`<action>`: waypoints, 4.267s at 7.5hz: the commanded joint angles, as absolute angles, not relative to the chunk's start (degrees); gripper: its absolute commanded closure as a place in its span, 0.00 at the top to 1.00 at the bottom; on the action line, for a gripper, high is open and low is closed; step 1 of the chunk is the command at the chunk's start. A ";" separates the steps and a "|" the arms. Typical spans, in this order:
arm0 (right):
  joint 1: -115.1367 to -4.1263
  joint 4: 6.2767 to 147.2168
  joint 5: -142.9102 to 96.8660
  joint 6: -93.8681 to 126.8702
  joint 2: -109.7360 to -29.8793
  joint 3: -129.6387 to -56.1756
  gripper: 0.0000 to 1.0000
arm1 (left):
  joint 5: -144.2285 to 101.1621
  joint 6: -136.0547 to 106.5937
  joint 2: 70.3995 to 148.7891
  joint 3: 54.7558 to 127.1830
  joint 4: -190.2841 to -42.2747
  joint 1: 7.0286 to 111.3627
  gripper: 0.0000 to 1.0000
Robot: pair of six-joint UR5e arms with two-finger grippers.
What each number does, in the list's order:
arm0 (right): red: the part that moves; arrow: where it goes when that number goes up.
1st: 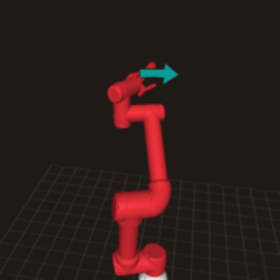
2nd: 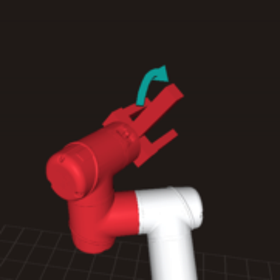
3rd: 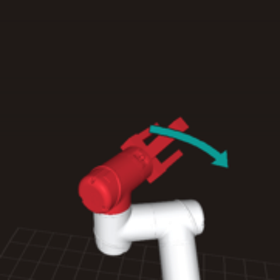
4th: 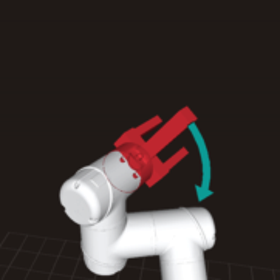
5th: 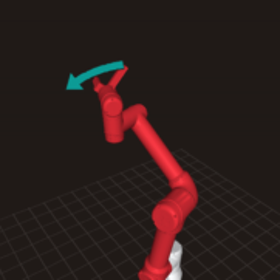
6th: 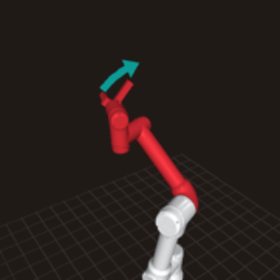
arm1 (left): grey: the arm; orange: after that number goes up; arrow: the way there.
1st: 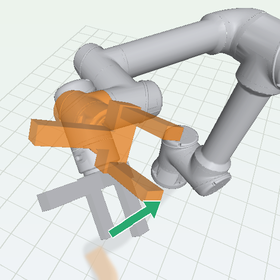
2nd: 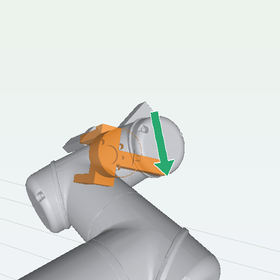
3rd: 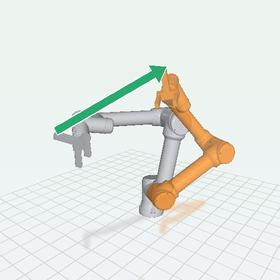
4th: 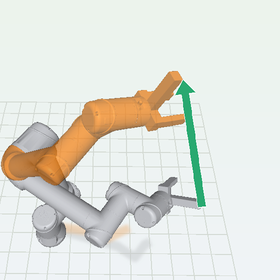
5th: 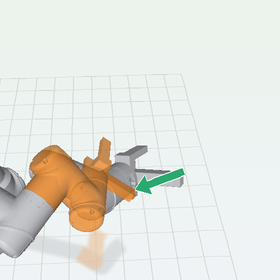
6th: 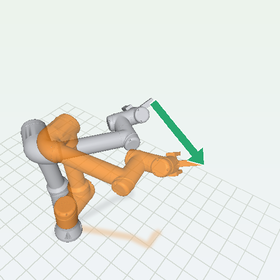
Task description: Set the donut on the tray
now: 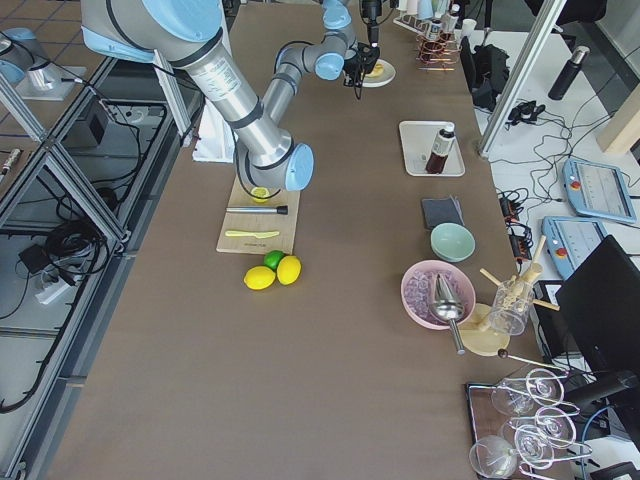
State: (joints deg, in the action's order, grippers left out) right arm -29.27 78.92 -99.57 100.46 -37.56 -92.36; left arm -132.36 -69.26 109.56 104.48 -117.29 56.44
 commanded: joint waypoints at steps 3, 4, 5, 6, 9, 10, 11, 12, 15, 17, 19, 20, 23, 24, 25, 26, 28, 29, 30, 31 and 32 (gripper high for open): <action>-29.27 78.93 -99.32 101.25 -36.91 -91.93 0.00 | -132.19 -69.17 109.07 105.11 -117.25 55.20 0.40; -29.27 78.93 -99.32 101.25 -36.91 -92.02 0.00 | -132.19 -69.17 108.99 105.20 -117.25 55.02 0.40; -29.27 78.93 -99.32 101.25 -36.91 -92.02 0.00 | -132.10 -69.00 108.55 105.29 -117.33 54.58 0.39; -29.27 78.93 -99.32 101.25 -36.91 -92.02 0.00 | -132.10 -68.91 108.46 105.29 -117.33 54.41 0.33; -29.44 78.93 -99.32 101.25 -36.91 -92.02 0.00 | -132.10 -68.82 108.28 105.47 -117.33 54.23 0.32; -29.53 78.93 -99.32 101.25 -36.91 -92.02 0.00 | -132.19 -68.73 108.19 105.64 -117.33 54.23 0.31; -29.53 78.93 -99.32 101.25 -37.00 -92.02 0.00 | -132.27 -68.73 108.19 105.64 -117.33 54.23 0.31; -29.53 78.93 -99.32 101.25 -37.00 -92.02 0.00 | -132.54 -68.64 108.11 105.91 -117.33 54.32 0.30; -29.79 78.84 -99.40 101.25 -36.91 -92.28 0.00 | -132.36 -68.64 108.11 105.91 -117.33 54.14 0.26; -29.79 78.84 -99.40 101.25 -36.91 -92.37 0.00 | -132.10 -68.64 108.11 105.82 -117.33 53.88 0.26; -29.79 78.84 -99.40 101.25 -36.91 -92.46 0.00 | -132.10 -68.73 108.11 105.91 -117.25 53.88 0.05; -29.79 78.75 -99.40 100.99 -37.00 -92.46 0.00 | -132.10 -68.82 108.11 105.91 -117.25 53.88 0.00; -29.79 78.84 -99.49 100.55 -37.00 -92.72 0.69 | -132.10 -69.26 108.19 105.91 -117.16 53.96 0.00; -29.79 78.92 -99.49 100.63 -37.09 -92.99 1.00 | -132.45 -69.26 108.28 105.82 -117.16 53.96 0.00; -29.88 78.93 -99.58 100.55 -37.18 -93.34 1.00 | -132.54 -69.34 108.28 105.73 -117.07 53.96 0.00; -30.32 79.01 -99.84 100.55 -37.18 -93.51 1.00 | -132.63 -69.43 108.46 105.56 -116.90 53.96 0.00; -30.32 83.64 -100.20 100.46 -37.35 -97.54 1.00 | -132.63 -69.26 109.42 102.59 -116.63 53.62 0.00; -30.32 84.98 -100.20 99.94 -37.35 -98.95 1.00 | -132.54 -69.17 111.86 99.35 -116.63 53.70 0.00; -30.24 85.86 -100.20 99.06 -37.44 -99.14 1.00 | -132.28 -68.82 115.36 94.36 -116.89 53.70 0.00; -30.41 85.87 -100.28 97.66 -37.88 -99.66 1.00 | -132.10 -68.64 119.75 88.04 -117.33 53.79 0.00; -30.50 85.96 -100.81 96.08 -38.14 -99.84 1.00 | -131.32 -68.64 124.41 81.28 -117.51 54.05 0.00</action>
